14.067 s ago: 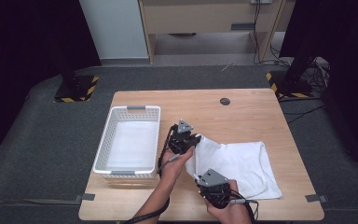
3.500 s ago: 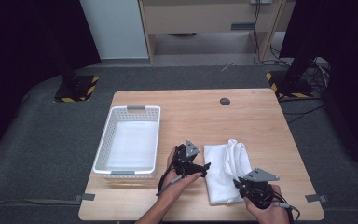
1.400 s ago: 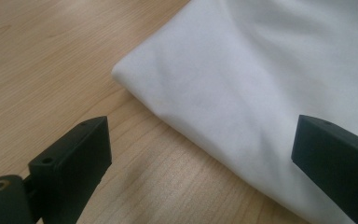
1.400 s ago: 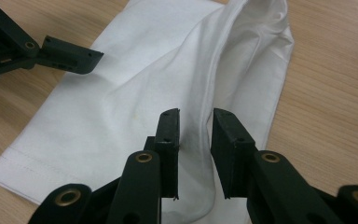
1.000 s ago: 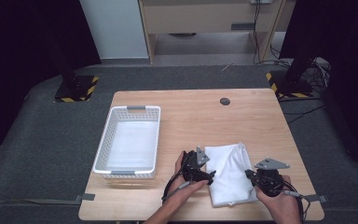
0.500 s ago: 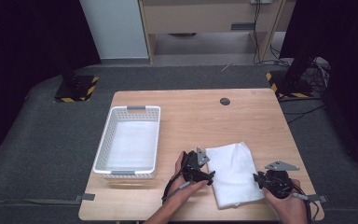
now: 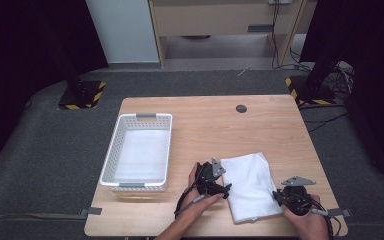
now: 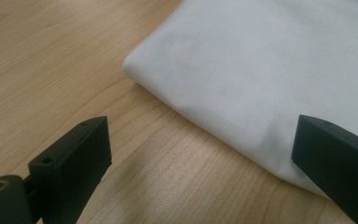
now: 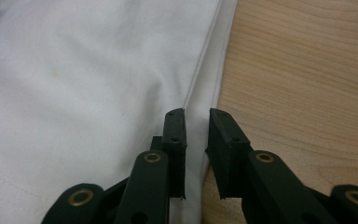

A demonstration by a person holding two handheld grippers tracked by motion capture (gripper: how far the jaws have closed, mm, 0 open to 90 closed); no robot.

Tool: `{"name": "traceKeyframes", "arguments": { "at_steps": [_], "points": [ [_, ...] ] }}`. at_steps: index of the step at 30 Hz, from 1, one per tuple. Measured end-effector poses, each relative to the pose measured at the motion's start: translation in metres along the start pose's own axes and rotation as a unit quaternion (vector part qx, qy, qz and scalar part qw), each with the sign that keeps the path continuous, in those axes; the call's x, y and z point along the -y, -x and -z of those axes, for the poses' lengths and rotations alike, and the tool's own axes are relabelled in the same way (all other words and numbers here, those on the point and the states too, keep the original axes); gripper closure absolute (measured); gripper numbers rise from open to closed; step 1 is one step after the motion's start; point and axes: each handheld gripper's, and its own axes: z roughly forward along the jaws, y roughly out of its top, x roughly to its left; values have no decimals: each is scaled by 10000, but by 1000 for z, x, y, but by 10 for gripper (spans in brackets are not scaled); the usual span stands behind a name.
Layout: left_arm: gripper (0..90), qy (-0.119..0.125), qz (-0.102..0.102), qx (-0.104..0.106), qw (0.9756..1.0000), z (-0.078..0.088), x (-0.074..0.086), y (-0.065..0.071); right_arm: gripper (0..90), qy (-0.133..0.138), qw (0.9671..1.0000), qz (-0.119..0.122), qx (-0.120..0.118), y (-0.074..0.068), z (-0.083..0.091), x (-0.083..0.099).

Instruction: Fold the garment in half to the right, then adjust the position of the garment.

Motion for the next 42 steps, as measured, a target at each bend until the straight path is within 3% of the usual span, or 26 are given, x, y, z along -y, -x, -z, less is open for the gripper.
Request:
{"name": "traceKeyframes", "arguments": {
  "at_steps": [3, 9, 17, 22, 27, 32, 35, 42],
  "points": [
    [36, 19, 72, -5, 10000, 5, -1, -4, 698, 84, 9999, -52, 31, 1, 2, -1],
    [32, 64, 253, -7, 9997, 9, 0, -11, 449, 395, 9991, -116, -66, -1, 9, -8],
    [32, 64, 304, -35, 9995, 11, 1, -14, 249, 563, 9979, 59, -299, -13, 9, -18],
    [33, 56, 327, -67, 9994, 13, 2, -16, 199, 631, 9967, 302, -407, -22, 10, -21],
    [33, 47, 378, -98, 9992, 14, 3, -18, 149, 543, 9946, 675, -566, -33, 4, -21],
    [34, 22, 413, -104, 9991, 13, 4, -20, 121, 475, 9925, 886, -696, -38, -1, -17],
    [34, 14, 423, -107, 9990, 13, 4, -20, 112, 367, 9918, 947, -776, -40, -6, -13],
    [35, -3, 412, -110, 9991, 12, 5, -21, 117, 250, 9919, 1016, -718, -47, -14, -9]
  ]
}}
